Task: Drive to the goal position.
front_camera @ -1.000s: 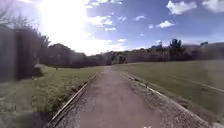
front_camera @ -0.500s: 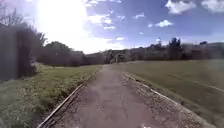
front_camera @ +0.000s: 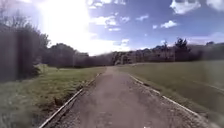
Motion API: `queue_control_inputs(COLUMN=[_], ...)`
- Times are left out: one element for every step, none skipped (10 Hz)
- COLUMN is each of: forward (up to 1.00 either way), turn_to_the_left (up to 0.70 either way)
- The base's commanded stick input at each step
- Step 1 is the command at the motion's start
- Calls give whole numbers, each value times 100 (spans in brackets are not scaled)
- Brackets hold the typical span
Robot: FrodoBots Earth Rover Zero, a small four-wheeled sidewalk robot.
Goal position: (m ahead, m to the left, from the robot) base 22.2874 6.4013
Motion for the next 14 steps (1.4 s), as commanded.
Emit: queue_control_inputs(forward=[70,70,70,70,70,70,70,70,70,70,70,70,70,70], turn_to_the_left=[1,1,1,1,1,1,1,1,1,1,1,1,1,1])
